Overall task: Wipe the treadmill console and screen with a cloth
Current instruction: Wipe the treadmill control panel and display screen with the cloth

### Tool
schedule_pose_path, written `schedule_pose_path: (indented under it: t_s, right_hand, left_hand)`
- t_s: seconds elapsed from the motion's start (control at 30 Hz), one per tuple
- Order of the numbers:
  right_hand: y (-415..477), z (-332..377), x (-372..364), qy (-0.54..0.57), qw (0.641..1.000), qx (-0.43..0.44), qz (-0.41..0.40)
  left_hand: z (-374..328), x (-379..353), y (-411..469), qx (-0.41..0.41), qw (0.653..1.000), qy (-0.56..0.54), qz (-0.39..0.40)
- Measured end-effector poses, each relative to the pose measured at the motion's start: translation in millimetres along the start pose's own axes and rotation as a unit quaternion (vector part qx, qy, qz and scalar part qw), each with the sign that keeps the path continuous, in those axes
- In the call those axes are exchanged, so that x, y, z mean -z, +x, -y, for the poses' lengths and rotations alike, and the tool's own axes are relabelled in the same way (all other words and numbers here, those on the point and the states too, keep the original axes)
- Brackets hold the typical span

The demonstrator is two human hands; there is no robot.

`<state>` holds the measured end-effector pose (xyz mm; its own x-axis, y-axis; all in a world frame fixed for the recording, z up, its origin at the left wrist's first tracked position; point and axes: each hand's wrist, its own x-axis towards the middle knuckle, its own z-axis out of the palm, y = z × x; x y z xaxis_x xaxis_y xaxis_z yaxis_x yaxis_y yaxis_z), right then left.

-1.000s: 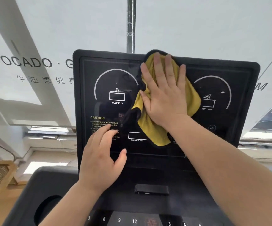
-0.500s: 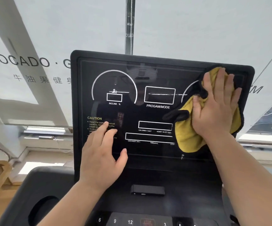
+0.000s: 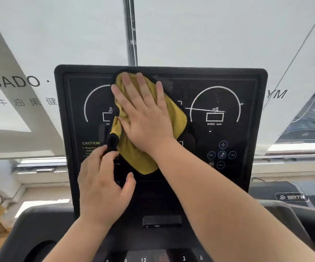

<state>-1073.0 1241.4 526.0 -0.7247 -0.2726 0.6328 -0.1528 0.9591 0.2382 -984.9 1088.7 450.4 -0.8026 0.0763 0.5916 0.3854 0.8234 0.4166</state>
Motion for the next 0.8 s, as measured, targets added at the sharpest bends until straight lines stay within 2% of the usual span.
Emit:
schedule_pose_path:
  t_s: [0.07,0.13,0.27,0.37,0.53,0.6,0.7,0.8]
  right_hand:
    - [-9,-21,2,-0.007,1.000,0.022,-0.003]
    - [-22,-52,5,-0.006,1.000,0.003,-0.009]
    - [-59,-137,15,-0.005,0.993,-0.119,-0.012]
    - [-81,-185,26,0.025,0.972,-0.233,0.001]
    - [-71,-159,24,0.035,0.944,-0.329,-0.016]
    - [-61,-130,20,0.032,0.949,-0.314,-0.008]
    - [-50,-79,10,0.019,0.979,-0.201,0.007]
    - [-49,-46,2,0.013,0.994,-0.107,0.020]
  left_hand:
    - [-8,-5,2,-0.030,0.999,0.012,0.001]
    - [-18,-10,2,-0.065,0.998,0.018,0.019]
    - [-33,-22,-2,-0.101,0.993,0.020,0.053]
    - [-35,-25,-3,-0.102,0.993,0.011,0.066]
    - [-32,-17,-2,-0.097,0.992,-0.009,0.081]
    - [-29,-14,-3,-0.101,0.991,-0.016,0.083]
    - [-26,-11,-6,-0.096,0.992,-0.011,0.079]
    - [-26,-11,-10,-0.085,0.993,-0.002,0.080]
